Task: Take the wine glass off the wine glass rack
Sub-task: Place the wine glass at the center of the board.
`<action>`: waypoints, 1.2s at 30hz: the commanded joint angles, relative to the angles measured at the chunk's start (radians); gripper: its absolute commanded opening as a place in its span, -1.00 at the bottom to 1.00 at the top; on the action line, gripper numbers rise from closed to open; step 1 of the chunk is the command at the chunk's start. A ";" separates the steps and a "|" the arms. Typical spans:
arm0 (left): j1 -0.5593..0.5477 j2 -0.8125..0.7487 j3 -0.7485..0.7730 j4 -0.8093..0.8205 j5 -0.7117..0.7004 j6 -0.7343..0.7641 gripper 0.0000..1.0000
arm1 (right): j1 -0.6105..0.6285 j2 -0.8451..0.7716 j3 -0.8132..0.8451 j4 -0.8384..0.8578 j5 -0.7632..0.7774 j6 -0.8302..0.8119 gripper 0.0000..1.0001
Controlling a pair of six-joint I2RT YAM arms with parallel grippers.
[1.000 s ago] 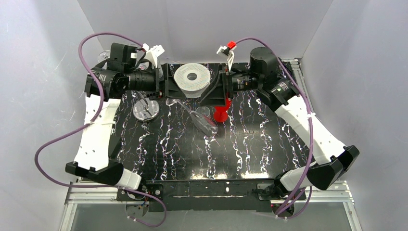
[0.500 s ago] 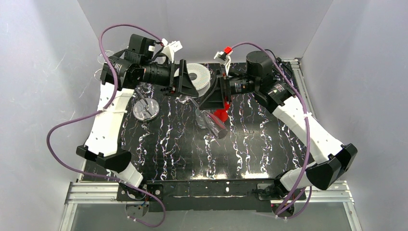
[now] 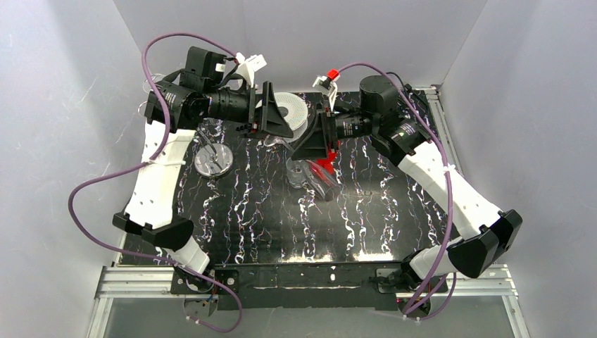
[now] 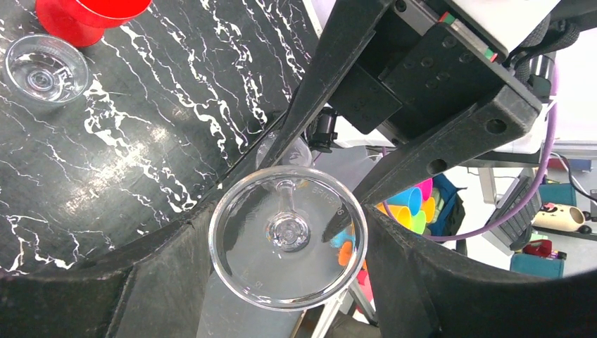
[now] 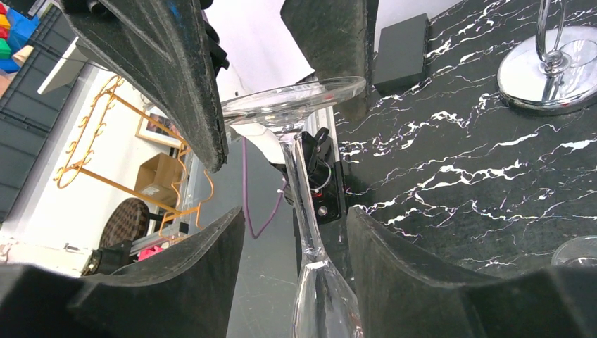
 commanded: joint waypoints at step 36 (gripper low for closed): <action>-0.030 0.080 0.107 0.137 0.112 -0.150 -0.62 | 0.023 0.004 0.009 0.025 -0.009 -0.019 -0.97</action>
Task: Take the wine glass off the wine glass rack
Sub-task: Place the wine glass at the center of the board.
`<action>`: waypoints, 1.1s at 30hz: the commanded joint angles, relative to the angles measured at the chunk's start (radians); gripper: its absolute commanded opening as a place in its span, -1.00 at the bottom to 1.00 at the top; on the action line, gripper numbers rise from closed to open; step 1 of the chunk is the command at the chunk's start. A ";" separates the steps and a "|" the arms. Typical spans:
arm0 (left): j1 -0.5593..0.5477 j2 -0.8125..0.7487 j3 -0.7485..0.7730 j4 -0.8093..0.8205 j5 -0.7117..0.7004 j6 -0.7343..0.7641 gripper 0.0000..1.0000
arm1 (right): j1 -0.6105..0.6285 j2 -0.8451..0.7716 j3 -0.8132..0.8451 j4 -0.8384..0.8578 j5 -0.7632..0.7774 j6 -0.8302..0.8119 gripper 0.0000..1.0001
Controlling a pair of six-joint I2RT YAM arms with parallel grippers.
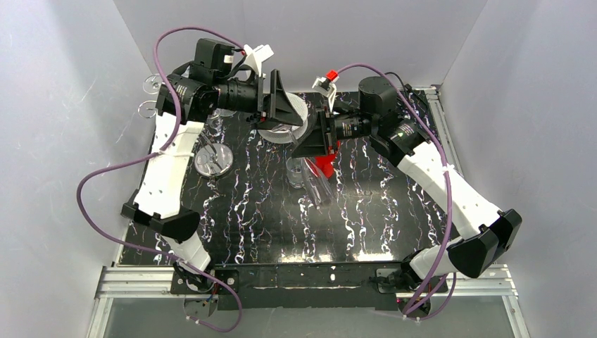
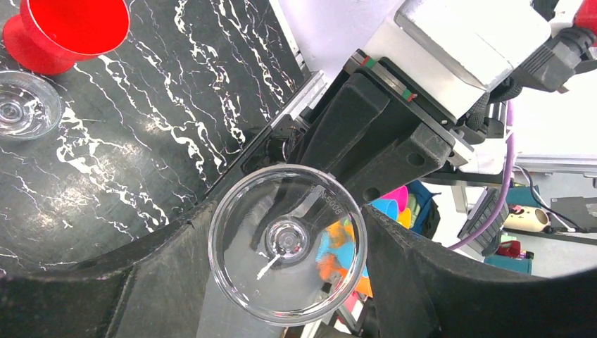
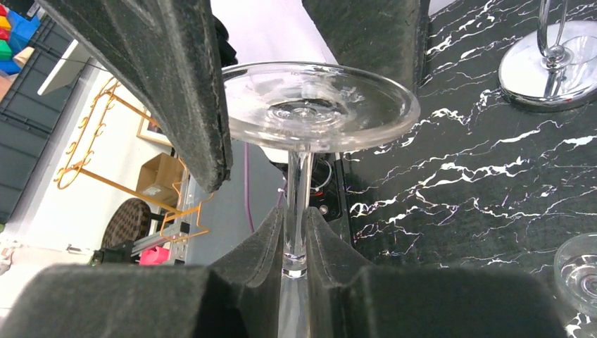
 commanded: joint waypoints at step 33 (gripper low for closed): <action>-0.041 -0.099 -0.083 0.075 -0.116 0.011 0.96 | 0.006 -0.043 0.005 -0.056 0.124 -0.035 -0.97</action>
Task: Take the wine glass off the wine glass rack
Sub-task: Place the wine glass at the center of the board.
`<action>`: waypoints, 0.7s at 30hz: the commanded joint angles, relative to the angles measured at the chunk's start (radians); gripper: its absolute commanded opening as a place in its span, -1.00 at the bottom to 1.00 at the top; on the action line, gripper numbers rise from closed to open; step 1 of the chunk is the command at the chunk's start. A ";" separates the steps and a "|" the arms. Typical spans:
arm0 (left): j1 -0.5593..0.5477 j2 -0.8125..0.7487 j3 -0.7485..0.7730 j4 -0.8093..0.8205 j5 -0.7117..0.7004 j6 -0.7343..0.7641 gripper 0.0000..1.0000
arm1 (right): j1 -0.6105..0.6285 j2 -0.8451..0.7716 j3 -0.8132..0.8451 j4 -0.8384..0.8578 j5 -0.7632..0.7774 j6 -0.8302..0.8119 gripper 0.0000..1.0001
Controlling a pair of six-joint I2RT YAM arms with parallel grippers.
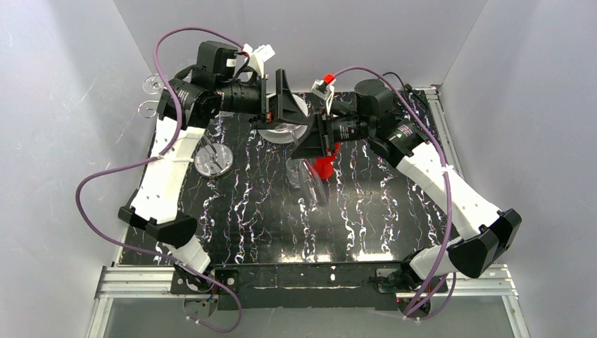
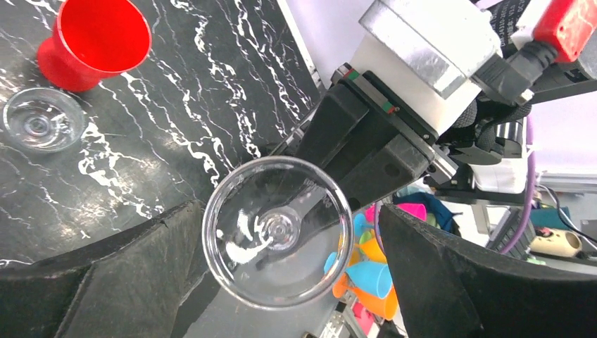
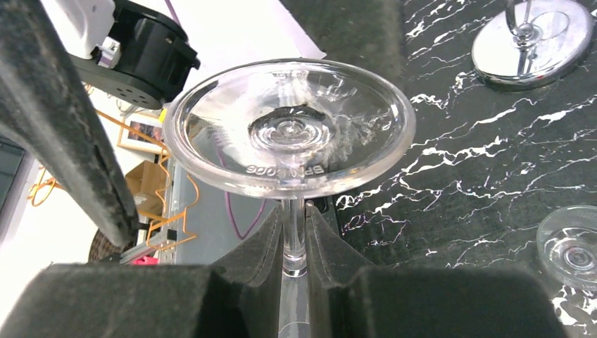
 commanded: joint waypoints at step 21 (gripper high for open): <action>0.025 -0.345 -0.379 0.198 -0.126 0.098 0.96 | -0.311 -0.068 0.163 -0.308 0.534 0.529 -0.97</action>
